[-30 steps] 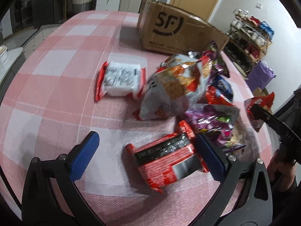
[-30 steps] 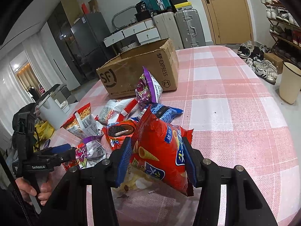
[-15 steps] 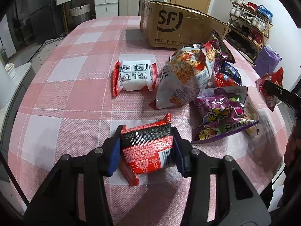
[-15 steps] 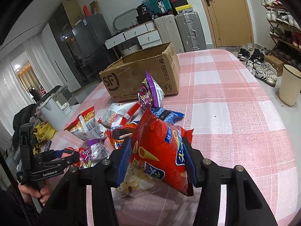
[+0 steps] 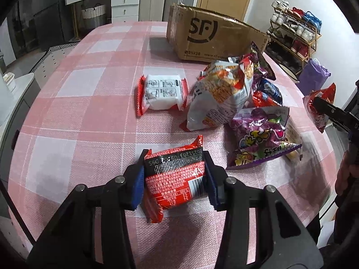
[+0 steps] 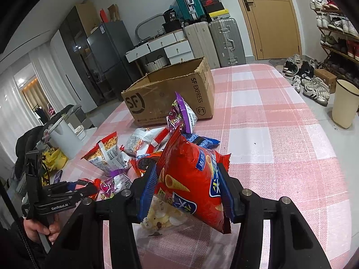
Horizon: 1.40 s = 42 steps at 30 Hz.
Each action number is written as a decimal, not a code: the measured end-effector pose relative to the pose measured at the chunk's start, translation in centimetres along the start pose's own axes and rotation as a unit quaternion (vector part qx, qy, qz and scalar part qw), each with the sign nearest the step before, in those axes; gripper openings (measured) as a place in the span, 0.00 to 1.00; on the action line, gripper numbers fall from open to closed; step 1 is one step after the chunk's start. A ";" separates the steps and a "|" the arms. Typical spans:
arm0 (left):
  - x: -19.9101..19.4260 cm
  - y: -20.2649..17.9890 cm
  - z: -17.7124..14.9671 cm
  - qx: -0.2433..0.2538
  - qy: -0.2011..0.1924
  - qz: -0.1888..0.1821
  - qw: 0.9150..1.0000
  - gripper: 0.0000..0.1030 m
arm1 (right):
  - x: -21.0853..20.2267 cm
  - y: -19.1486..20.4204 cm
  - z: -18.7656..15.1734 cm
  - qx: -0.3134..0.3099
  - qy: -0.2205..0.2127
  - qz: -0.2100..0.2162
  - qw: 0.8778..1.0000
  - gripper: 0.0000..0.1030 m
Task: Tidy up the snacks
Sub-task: 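Carry the noodle pack and red chip bag over the cardboard box with both grippers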
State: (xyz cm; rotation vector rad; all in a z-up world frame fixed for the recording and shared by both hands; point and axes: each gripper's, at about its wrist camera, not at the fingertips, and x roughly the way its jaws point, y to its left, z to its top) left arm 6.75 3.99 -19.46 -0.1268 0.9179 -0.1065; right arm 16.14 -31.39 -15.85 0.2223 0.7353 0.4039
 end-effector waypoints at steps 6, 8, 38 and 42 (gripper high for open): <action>-2.3 1.0 1.2 -0.010 -0.027 0.004 1.000 0.41 | -0.2 0.6 0.3 -0.005 -0.002 0.006 1.000 0.51; -3.2 1.4 1.9 -0.016 -0.036 -0.001 0.999 0.41 | -0.2 1.1 0.5 -0.011 -0.002 0.010 1.000 0.51; -8.1 -5.6 25.2 0.041 -0.126 -0.072 0.988 0.41 | 0.9 8.7 17.1 -0.078 -0.048 0.106 0.990 0.51; -6.7 -7.0 28.7 0.048 -0.125 -0.070 0.988 0.41 | 1.9 9.0 20.0 -0.089 -0.049 0.101 0.990 0.51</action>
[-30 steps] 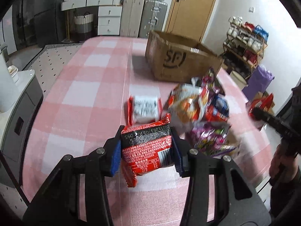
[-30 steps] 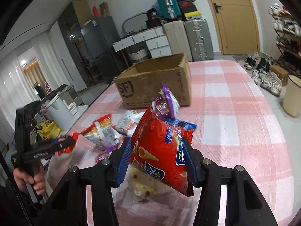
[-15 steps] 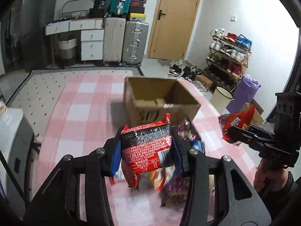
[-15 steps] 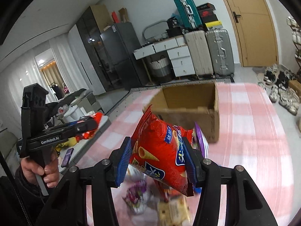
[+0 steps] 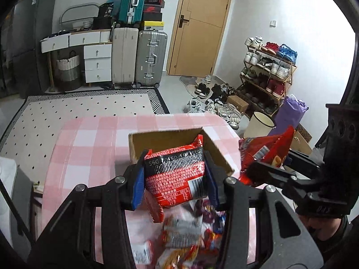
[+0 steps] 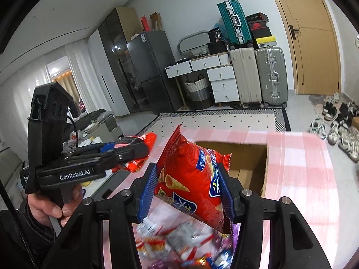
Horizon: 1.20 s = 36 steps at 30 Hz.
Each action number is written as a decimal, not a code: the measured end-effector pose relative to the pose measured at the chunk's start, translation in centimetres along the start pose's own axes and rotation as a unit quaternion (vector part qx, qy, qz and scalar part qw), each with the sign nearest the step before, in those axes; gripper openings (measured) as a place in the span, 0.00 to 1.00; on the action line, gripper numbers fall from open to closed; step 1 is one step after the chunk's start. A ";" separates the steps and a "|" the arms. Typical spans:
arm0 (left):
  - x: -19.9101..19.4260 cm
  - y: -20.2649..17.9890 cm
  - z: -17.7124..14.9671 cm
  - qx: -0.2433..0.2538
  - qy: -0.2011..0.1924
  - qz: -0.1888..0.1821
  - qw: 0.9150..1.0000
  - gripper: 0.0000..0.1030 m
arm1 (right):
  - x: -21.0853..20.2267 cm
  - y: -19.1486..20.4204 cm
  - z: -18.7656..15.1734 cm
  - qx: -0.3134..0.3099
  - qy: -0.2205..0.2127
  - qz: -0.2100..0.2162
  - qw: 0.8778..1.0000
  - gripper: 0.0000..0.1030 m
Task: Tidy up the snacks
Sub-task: 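Carry the noodle pack and red chip bag over the cardboard box with both grippers, then open both grippers to drop the snacks into the box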
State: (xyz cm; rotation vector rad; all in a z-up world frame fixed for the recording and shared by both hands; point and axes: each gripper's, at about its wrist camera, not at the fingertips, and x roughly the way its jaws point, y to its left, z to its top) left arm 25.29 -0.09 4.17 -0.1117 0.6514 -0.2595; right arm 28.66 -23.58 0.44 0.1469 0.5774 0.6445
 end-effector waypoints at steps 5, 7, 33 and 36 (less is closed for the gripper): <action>4.2 -0.6 3.7 0.008 0.011 0.004 1.000 0.41 | 1.9 -1.2 2.7 -0.011 0.003 -0.016 1.000 0.51; 5.9 -0.5 4.6 0.008 0.017 0.005 1.000 0.41 | 2.9 -2.0 3.6 -0.014 0.009 -0.022 1.000 0.51; 21.3 3.9 2.3 -0.025 0.107 -0.002 0.994 0.51 | 15.5 -9.7 3.6 0.006 0.089 -0.065 0.994 0.64; 20.7 4.1 2.2 -0.020 0.098 0.002 0.995 0.72 | 14.9 -9.6 3.8 0.005 0.075 -0.065 0.995 0.66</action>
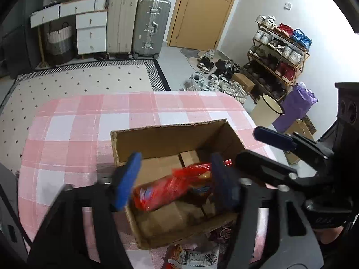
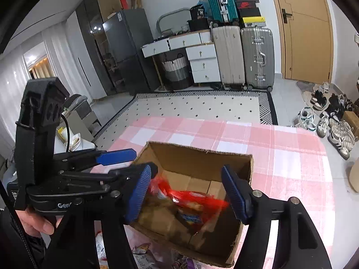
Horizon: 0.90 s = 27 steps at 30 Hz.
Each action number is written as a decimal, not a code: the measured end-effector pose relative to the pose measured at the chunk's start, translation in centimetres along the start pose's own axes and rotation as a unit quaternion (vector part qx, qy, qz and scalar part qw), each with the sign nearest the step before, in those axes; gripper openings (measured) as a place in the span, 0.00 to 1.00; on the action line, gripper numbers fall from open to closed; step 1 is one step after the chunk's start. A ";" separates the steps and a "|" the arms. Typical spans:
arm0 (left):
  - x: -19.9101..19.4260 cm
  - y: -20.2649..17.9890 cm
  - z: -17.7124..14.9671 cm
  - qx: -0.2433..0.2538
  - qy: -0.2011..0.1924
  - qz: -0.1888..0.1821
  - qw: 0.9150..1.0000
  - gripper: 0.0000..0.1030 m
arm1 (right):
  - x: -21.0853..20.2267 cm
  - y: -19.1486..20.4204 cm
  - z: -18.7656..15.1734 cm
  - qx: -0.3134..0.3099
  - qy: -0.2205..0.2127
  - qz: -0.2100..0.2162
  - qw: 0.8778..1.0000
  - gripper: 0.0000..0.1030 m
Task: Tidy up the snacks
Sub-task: 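Open both grippers to drop the snacks into the box, then withdraw both tools from the box back toward the snack pile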
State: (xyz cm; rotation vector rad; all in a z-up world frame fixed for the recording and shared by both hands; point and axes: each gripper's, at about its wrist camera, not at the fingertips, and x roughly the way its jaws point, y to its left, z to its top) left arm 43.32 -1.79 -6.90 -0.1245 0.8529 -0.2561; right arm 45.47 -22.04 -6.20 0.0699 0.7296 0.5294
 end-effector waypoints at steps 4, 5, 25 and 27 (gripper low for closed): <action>-1.3 0.0 -0.2 0.000 -0.015 0.007 1.000 0.80 | -2.1 0.4 -0.1 0.004 -0.023 -0.003 1.000 0.70; -1.5 0.0 -0.1 0.001 -0.016 0.011 1.000 0.80 | -2.5 0.4 0.0 0.003 -0.028 -0.004 1.000 0.70; -12.9 -3.1 -4.3 0.028 -0.076 0.076 0.994 0.85 | -13.9 4.3 -2.5 -0.027 -0.096 -0.024 0.995 0.83; -14.0 -3.5 -4.8 0.035 -0.083 0.085 0.992 0.87 | -15.0 5.1 -3.0 -0.033 -0.102 -0.026 0.994 0.84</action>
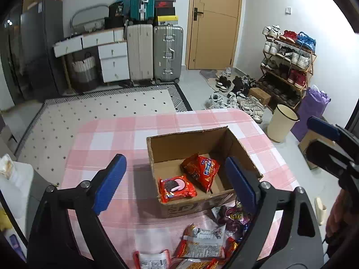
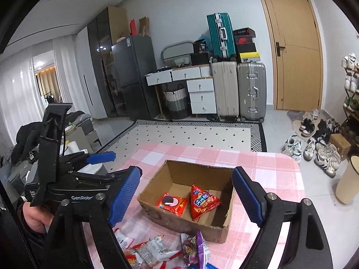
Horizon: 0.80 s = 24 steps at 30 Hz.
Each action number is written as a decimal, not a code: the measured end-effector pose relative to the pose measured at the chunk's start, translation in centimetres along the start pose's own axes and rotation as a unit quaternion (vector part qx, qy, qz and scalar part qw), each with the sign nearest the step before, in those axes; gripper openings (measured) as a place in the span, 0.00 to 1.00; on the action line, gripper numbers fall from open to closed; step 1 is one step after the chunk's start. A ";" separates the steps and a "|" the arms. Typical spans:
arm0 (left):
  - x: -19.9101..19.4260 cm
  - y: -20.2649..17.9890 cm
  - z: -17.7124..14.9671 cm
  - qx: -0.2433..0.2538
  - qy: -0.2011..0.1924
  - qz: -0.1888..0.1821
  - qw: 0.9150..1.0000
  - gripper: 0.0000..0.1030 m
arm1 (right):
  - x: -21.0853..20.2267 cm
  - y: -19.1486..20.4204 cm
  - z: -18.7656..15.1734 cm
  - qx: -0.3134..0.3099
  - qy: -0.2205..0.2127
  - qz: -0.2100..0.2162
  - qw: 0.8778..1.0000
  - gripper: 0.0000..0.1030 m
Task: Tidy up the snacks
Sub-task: 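Withdraw both tools from the box back toward the snack pile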
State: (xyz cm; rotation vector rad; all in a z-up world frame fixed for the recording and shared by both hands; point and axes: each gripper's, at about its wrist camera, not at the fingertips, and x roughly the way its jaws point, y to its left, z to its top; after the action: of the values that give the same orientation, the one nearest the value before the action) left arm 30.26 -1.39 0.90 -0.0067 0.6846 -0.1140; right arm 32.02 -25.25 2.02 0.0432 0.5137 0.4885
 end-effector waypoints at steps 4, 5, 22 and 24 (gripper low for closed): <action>-2.5 -0.2 -0.5 -0.003 -0.012 0.001 1.000 0.91 | -2.3 1.3 -0.7 -0.008 -0.010 -0.001 1.000 0.87; -3.3 -0.2 -0.7 -0.004 -0.017 0.000 1.000 0.95 | -2.9 1.6 -0.9 -0.009 -0.014 -0.003 1.000 0.88; -13.9 -1.1 -7.1 -0.003 -0.080 0.018 0.997 0.99 | -11.5 6.0 -6.7 -0.022 -0.047 -0.007 0.999 0.96; -14.6 -1.2 -8.2 0.001 -0.086 0.020 0.996 0.99 | -12.0 6.0 -7.7 -0.018 -0.042 -0.009 0.999 0.96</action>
State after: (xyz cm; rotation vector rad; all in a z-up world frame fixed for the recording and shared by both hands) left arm 13.74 -0.80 3.76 -0.0013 0.5125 -0.0740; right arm 16.53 -26.06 1.82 0.0248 0.4232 0.4770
